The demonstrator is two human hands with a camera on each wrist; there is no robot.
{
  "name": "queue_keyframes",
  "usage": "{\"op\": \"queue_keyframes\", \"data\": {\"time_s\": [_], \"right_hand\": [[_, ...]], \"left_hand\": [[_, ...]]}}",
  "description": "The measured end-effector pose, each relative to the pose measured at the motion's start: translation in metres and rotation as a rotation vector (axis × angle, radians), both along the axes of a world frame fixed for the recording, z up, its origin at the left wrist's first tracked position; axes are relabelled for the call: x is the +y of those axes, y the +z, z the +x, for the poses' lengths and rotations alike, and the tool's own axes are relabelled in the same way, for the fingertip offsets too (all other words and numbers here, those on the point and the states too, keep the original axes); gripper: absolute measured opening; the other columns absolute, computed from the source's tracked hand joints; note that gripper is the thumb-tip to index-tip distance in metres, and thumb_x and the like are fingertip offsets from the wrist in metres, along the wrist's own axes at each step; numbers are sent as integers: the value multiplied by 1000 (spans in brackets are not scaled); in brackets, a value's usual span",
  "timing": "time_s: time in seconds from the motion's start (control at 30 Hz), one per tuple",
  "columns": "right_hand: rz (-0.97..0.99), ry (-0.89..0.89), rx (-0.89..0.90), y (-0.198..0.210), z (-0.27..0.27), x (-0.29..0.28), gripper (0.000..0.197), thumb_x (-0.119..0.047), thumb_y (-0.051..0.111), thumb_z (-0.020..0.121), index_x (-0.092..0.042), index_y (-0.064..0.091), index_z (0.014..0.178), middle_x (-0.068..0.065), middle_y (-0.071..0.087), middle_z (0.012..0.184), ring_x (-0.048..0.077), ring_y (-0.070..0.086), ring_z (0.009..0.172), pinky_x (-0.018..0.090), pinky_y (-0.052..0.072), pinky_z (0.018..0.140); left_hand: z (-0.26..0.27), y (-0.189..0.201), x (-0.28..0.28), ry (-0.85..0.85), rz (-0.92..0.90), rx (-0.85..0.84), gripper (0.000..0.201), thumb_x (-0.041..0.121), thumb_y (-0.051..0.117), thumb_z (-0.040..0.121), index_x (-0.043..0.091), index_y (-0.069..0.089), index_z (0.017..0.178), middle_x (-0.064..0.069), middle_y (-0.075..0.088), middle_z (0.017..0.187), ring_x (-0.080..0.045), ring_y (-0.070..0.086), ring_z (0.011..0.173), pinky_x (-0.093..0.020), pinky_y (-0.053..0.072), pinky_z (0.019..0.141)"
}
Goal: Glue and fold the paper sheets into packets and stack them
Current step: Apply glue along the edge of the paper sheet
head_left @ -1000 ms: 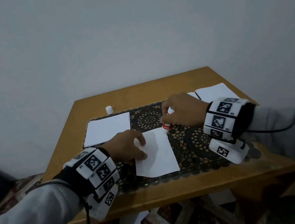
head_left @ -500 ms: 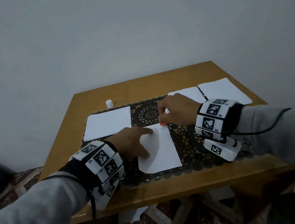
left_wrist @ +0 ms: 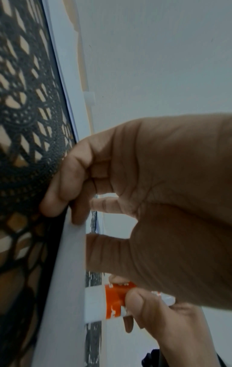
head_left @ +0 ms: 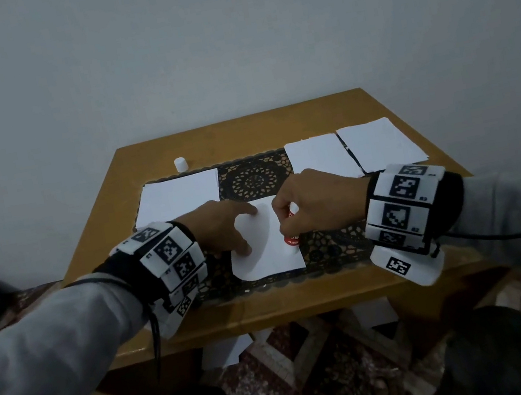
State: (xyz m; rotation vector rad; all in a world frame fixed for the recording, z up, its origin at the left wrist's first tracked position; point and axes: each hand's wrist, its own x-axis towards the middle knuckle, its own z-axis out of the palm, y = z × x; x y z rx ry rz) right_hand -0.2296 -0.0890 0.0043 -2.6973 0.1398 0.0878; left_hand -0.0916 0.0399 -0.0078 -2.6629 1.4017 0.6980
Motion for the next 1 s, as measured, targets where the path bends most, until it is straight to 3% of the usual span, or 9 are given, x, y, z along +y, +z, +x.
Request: {"op": "queue_keyframes", "data": {"time_s": [0.13, 0.27, 0.33, 0.43, 0.5, 0.6, 0.77, 0.9, 1.0], "right_hand": [[26, 23, 19, -2, -4, 1, 17, -27, 65, 84, -13, 71, 77, 3, 69, 83, 18, 62, 74, 41, 54, 76], [82, 21, 43, -4, -7, -1, 20, -29, 65, 85, -11, 72, 77, 2, 69, 82, 20, 62, 77, 42, 53, 78], [101, 24, 46, -4, -8, -2, 20, -29, 64, 85, -11, 71, 77, 2, 69, 83, 19, 62, 76, 37, 52, 72], [171, -1, 54, 1, -12, -8, 21, -28, 64, 86, -13, 70, 73, 3, 68, 84, 22, 62, 65, 26, 50, 48], [248, -24, 38, 9, -14, -16, 23, -25, 63, 87, -17, 68, 66, 5, 68, 82, 27, 62, 56, 26, 47, 39], [313, -60, -1, 22, -19, -27, 21, -20, 62, 88, -9, 71, 74, 2, 67, 69, 24, 54, 44, 26, 43, 39], [373, -156, -18, 31, -29, -43, 19, -17, 60, 89, -5, 71, 81, -8, 54, 45, 12, 42, 39, 27, 45, 43], [368, -176, -44, 32, -36, -52, 19, -21, 61, 88, -8, 72, 80, -2, 59, 53, 18, 45, 44, 31, 47, 45], [352, -183, -64, 28, -40, -58, 20, -23, 62, 88, -8, 72, 79, -3, 62, 57, 16, 46, 42, 29, 44, 47]], "left_hand": [[-1, 0, -1, -2, -15, -11, 71, 32, 72, 82, 32, 37, 143, 0, 39, 147, -22, 42, 127, -30, 35, 99], [1, -2, -8, -3, -122, -58, 51, 30, 71, 82, 27, 52, 130, -7, 51, 128, -18, 45, 103, -25, 35, 82], [2, -4, -12, 25, -159, -112, 46, 35, 73, 80, 27, 55, 122, -8, 47, 122, -18, 42, 98, -27, 36, 80], [4, -8, -20, 4, -169, -189, 53, 43, 73, 76, 25, 49, 119, -8, 42, 122, -26, 43, 109, -36, 43, 89], [4, -10, -24, -62, -148, -167, 60, 49, 73, 75, 25, 46, 123, -6, 44, 124, -26, 44, 114, -41, 43, 93], [4, -10, -28, -103, -84, -165, 74, 54, 74, 71, 24, 41, 130, -5, 45, 127, -25, 44, 115, -41, 43, 95], [5, -1, -35, -75, -51, -96, 78, 47, 79, 70, 18, 40, 130, -4, 49, 125, -20, 48, 104, -32, 43, 87], [10, 3, -39, -54, -17, -44, 57, 42, 78, 73, 16, 46, 111, 0, 51, 103, -18, 47, 92, -29, 40, 75], [11, 6, -39, -65, -125, -63, 31, 30, 73, 80, 13, 50, 93, 1, 50, 88, -19, 46, 83, -28, 34, 61]]}}
